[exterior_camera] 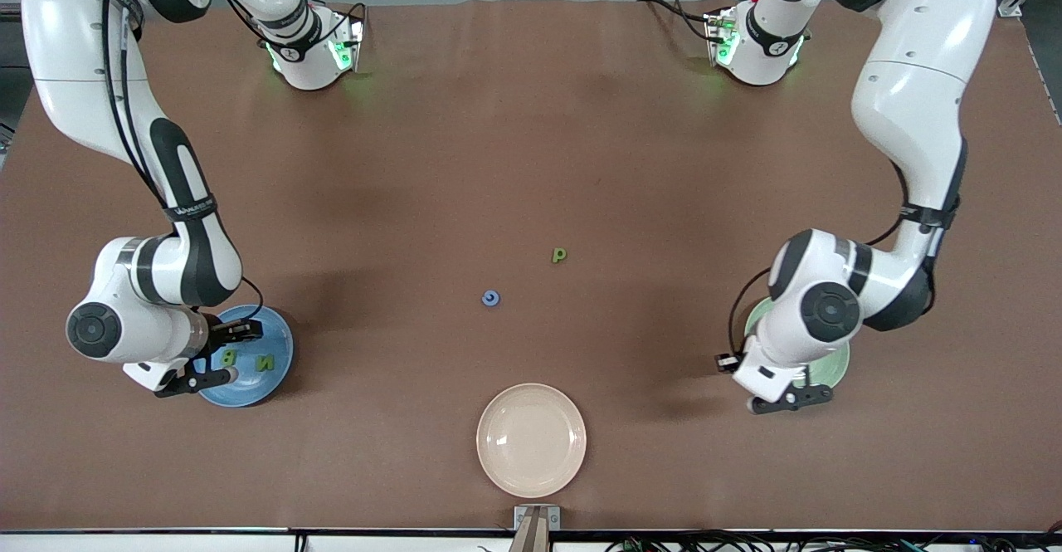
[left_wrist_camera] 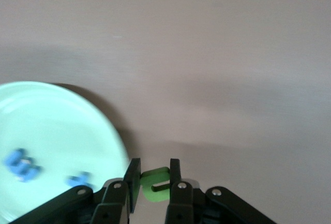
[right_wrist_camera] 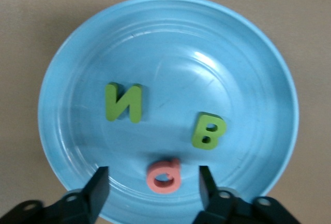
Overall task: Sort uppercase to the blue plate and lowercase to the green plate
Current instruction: 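Drop the u on the green plate while the right gripper drops a, then reach the left gripper to the green d while the right gripper reaches the blue G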
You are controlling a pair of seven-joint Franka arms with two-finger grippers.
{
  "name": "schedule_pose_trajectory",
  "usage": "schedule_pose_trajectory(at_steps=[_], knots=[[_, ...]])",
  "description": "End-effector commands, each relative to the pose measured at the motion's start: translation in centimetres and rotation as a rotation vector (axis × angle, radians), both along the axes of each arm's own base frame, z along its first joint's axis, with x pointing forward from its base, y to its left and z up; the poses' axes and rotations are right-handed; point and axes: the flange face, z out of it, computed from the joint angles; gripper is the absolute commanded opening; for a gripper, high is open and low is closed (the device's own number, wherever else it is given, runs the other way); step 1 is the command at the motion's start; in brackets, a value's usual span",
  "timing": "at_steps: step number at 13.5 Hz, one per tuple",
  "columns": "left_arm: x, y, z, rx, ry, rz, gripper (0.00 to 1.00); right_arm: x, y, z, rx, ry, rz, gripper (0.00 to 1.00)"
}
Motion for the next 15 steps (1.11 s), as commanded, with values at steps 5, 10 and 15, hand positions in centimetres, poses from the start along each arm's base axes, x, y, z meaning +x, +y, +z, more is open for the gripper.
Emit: schedule_pose_trajectory(at_steps=[5,10,15], knots=[[-2.5,9.0,-2.6,0.022,0.100,-0.054,0.33,0.1,12.5,2.1,0.092,-0.017,-0.137,1.00],[-2.7,6.9,1.1,0.041,0.101,-0.074,1.00,-3.6,27.9,4.3,0.041,-0.012,-0.397,1.00],[-6.0,-6.5,5.0,-0.060,0.109,-0.074,1.00,-8.0,40.6,3.7,0.061,-0.101,-0.687,1.00]])
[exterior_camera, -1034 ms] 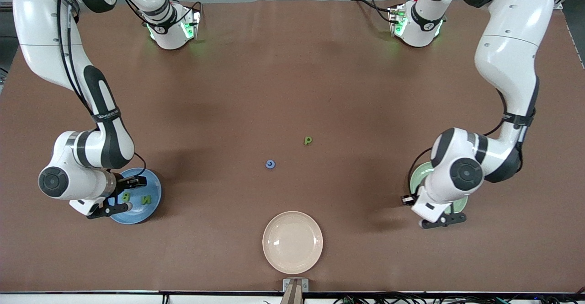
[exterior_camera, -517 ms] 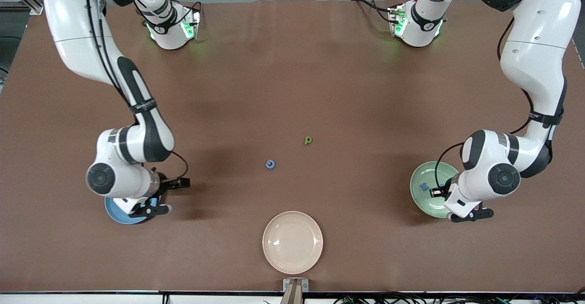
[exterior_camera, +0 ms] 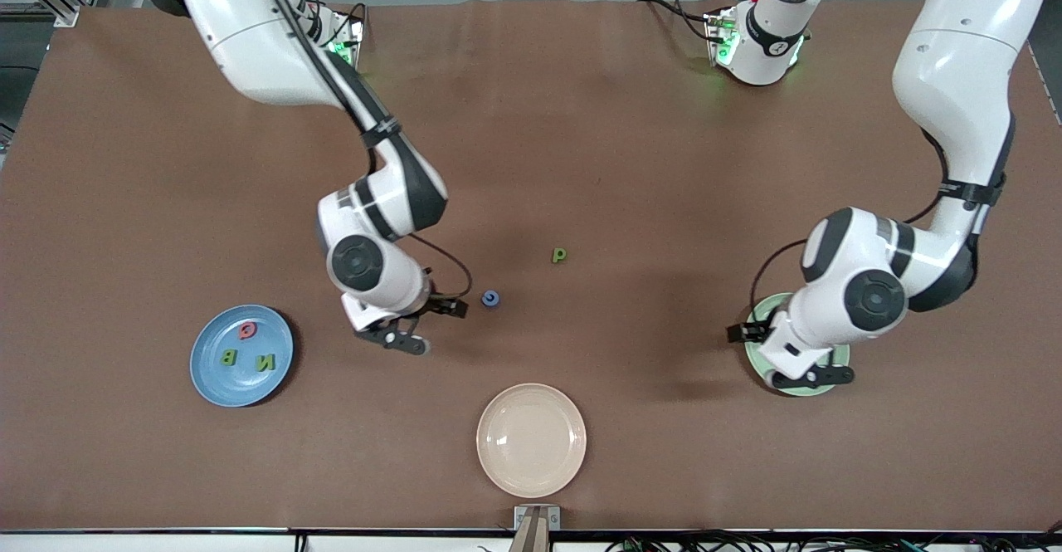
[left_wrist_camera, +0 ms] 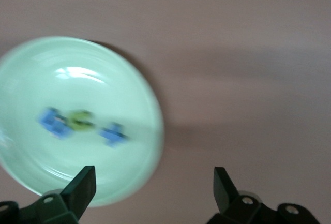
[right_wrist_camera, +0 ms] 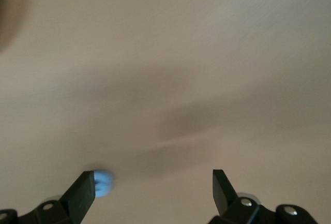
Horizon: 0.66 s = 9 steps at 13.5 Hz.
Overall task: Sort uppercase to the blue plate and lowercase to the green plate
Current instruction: 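Reach the left gripper to the green d while the right gripper reaches the blue G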
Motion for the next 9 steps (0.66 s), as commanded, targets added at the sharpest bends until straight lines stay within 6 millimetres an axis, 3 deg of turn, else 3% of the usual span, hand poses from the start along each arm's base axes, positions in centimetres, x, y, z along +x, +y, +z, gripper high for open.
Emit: schedule_pose_trajectory(at_steps=[1,3,6,9], knots=[[-2.9,-6.5,0.8,-0.010,0.014,0.025,0.99,-1.8,3.5,-1.1,0.006,-0.029,-0.122,1.00],[-5.6,-12.4,0.2,-0.007,0.015,-0.064,0.97,-2.7,5.0,-2.4,0.002,-0.031,-0.148,1.00],[-8.7,-18.3,-1.0,-0.020,0.004,-0.158,0.93,-3.1,5.9,-4.5,0.008,-0.058,-0.167,1.00],[-11.1,-21.6,-2.5,-0.061,-0.025,-0.131,0.89,-3.3,5.8,-5.3,-0.022,-0.076,-0.142,0.92]])
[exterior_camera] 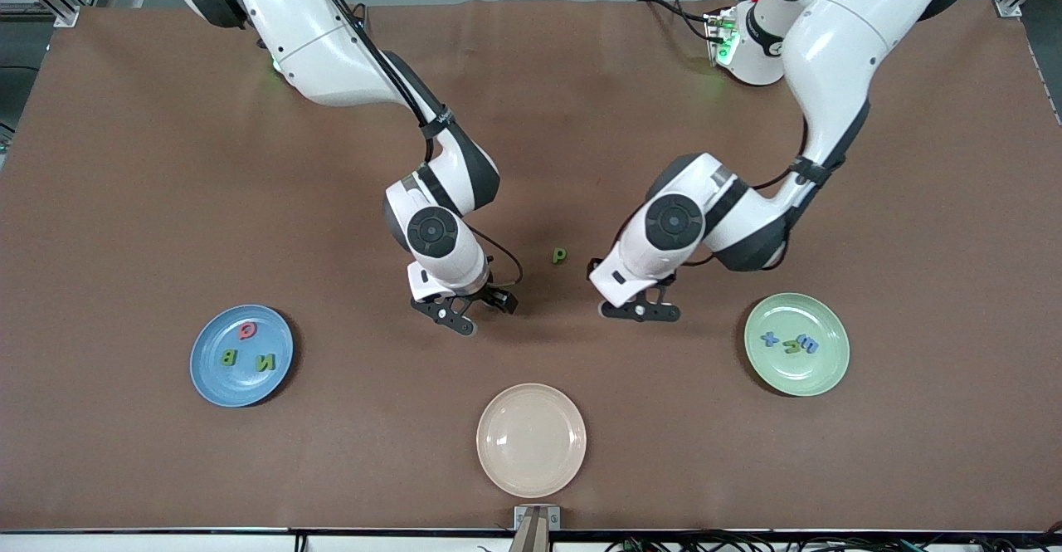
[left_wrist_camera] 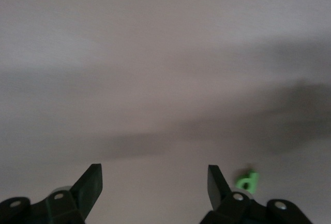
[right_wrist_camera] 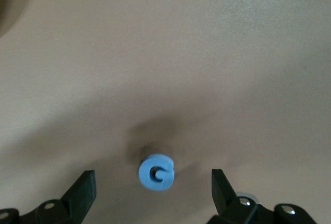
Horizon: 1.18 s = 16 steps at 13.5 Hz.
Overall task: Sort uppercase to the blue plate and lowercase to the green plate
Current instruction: 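Reach the left gripper to the green d while the right gripper reaches the blue G, then grasp the d with the left gripper while the right gripper grasps the G, then drop the d on the green plate while the right gripper drops G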
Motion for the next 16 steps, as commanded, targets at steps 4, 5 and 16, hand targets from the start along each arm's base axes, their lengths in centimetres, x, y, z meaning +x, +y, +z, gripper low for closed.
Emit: schedule_pose_trajectory(at_steps=[4,5,16], knots=[[-3.6,-5.1,-3.0,-0.036,-0.035,-0.027,0.81,-1.3,1.1,-1.3,-0.043,-0.017,0.028,0.77],[-4.4,-6.2,-3.5,-0.035,-0.029,-0.032,0.79,-1.4,1.2,-1.6,-0.050,-0.016,0.034,0.74],[-8.0,-9.5,-7.5,0.012,0.001,-0.036,0.58,-1.5,1.3,-2.0,-0.050,-0.024,0.040,0.27]])
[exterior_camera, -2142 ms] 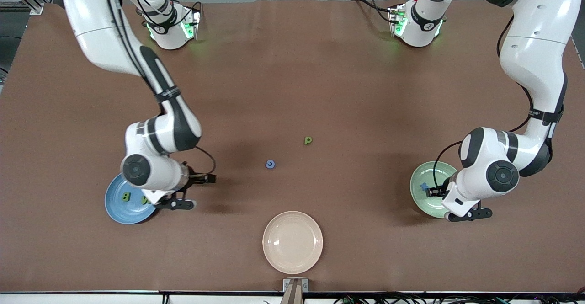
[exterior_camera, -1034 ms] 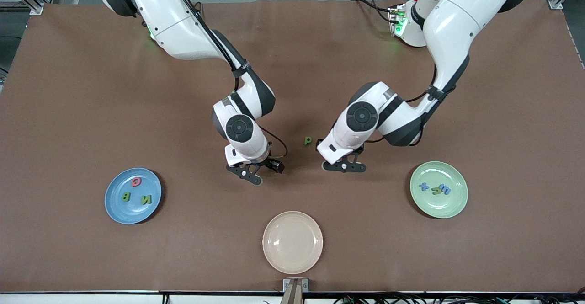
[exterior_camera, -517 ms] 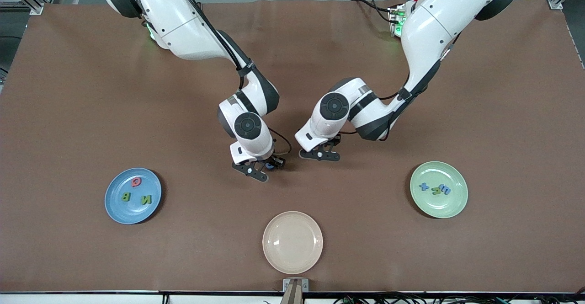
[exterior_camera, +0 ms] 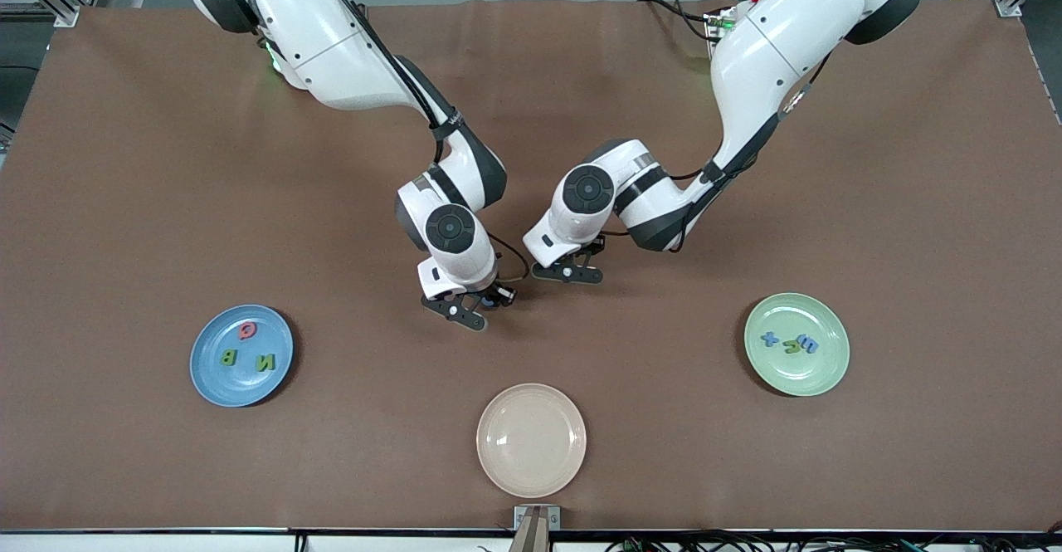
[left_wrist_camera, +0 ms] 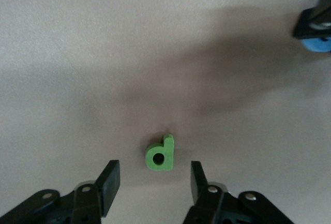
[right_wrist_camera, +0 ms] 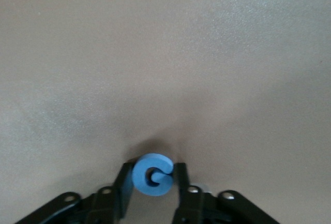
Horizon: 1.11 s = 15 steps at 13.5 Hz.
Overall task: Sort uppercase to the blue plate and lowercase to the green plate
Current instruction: 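Drop the d on the green plate while the right gripper drops G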
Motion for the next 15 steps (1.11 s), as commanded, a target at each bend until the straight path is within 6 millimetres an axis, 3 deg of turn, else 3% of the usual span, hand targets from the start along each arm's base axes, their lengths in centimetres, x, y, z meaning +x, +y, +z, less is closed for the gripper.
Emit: schedule_pose_trajectory(at_steps=[1,4,8,12,15], knots=[[-0.9,-1.1,-1.1,0.042,-0.038,0.002,0.56,-0.2,0.0,-0.3,-0.012,-0.013,-0.010,0.21],[-0.7,-1.1,-1.3,0.034,-0.051,0.006,0.53,1.7,-2.1,1.7,-0.012,-0.029,-0.033,0.09],[-0.7,-1.0,-2.0,0.029,-0.050,0.002,0.49,7.8,-13.7,6.0,-0.080,0.009,0.048,0.08],[-1.3,-1.4,-2.7,0.036,-0.041,-0.006,0.45,11.7,-28.3,6.7,-0.069,0.064,0.256,0.08],[-0.3,-0.3,-2.7,0.054,-0.051,0.013,0.19,12.7,-35.9,6.3,-0.063,0.070,0.399,0.09]])
